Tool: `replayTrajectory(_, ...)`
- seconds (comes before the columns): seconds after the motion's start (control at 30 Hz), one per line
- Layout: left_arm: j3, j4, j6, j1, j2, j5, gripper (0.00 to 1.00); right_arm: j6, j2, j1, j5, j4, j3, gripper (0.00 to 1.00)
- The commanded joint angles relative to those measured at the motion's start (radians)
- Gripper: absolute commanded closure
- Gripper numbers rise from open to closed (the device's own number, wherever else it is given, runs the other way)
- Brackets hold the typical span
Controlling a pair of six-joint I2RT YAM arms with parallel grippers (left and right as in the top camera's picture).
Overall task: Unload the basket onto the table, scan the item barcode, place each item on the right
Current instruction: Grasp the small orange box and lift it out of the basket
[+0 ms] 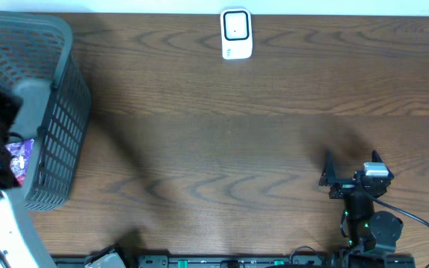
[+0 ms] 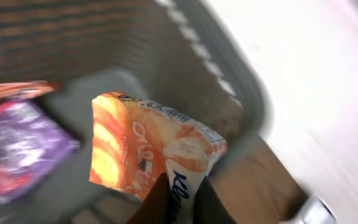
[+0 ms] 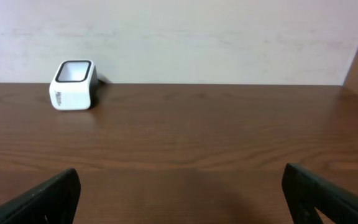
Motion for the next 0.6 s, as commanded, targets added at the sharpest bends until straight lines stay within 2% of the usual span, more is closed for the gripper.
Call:
replayTrajectory(0.0, 0.01, 0.004, 0.064, -0.11, -0.048, 0.054, 0.93, 0.01, -0.005, -0.013, -0.003, -0.004, 0.0, 0.01)
replayTrajectory(0.17, 0.01, 0.001, 0.178, -0.265, -0.094, 0.054, 0.93, 0.01, -0.005, -0.013, -0.003, -0.004, 0.0, 0.01)
replayTrajectory(0.4, 0.002, -0.009, 0.365, -0.588, -0.113, 0.055, 0.93, 0.01, -0.005, -0.013, -0.003, -0.004, 0.0, 0.01)
replayTrajectory(0.57, -0.046, -0.018, 0.394, -0.747, -0.045, 0.054, 0.93, 0.01, -0.005, -0.013, -0.003, -0.004, 0.0, 0.01)
